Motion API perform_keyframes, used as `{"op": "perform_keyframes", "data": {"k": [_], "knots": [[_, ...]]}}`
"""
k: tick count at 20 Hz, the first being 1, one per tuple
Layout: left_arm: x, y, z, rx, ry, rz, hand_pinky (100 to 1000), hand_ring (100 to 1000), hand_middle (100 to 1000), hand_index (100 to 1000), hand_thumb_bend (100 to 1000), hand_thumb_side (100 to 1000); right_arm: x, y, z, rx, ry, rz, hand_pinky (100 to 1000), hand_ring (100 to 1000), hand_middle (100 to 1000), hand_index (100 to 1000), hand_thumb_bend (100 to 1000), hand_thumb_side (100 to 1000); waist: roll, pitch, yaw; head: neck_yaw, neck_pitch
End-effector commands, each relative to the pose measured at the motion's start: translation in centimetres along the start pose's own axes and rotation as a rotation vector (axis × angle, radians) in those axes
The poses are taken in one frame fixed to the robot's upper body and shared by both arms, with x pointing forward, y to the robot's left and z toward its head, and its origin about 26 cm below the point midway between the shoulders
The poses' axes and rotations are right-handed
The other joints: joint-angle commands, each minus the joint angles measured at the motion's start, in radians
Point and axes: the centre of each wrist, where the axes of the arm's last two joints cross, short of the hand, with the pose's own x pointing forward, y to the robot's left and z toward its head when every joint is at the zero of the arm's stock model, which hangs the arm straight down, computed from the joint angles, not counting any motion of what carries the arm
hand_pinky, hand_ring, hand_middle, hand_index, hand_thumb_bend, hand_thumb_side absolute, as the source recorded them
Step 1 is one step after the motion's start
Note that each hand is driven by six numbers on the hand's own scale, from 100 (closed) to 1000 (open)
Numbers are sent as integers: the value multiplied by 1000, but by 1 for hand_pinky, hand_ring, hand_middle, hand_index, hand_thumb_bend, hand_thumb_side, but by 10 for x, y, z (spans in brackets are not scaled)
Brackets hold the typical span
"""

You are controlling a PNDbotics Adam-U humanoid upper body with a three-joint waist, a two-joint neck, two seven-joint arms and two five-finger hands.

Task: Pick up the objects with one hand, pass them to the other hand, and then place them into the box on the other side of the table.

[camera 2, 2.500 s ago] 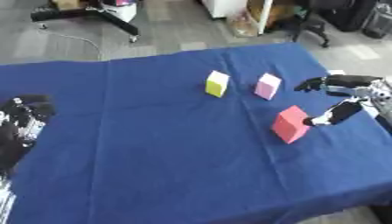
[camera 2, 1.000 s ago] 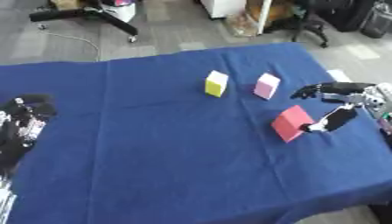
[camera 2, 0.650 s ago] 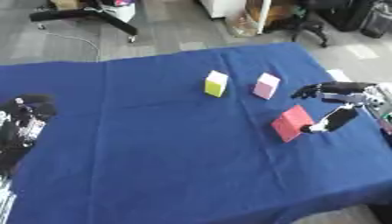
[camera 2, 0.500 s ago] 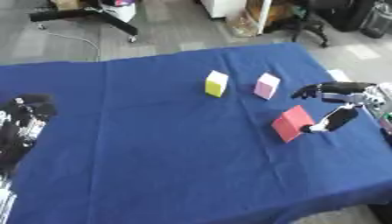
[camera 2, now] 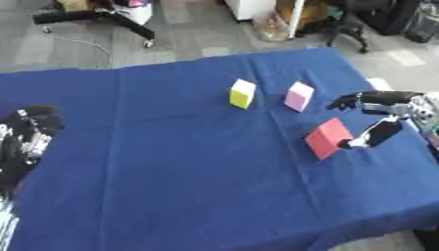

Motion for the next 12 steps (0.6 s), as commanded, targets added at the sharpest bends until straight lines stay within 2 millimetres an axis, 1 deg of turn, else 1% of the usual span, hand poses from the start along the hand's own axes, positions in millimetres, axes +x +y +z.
{"op": "perform_keyframes", "data": {"k": [1,12], "knots": [[7,6,-3,1,-30,-20,865,591,672,671,561,625,-8,-19,20,150,-116,122,877,898,921,992,400,493,-8,1,-1,2,-2],[6,7,-2,3,-26,-22,866,591,672,670,558,626,-5,-29,25,109,-112,118,877,897,919,992,393,468,-12,2,-3,1,-2]]}}
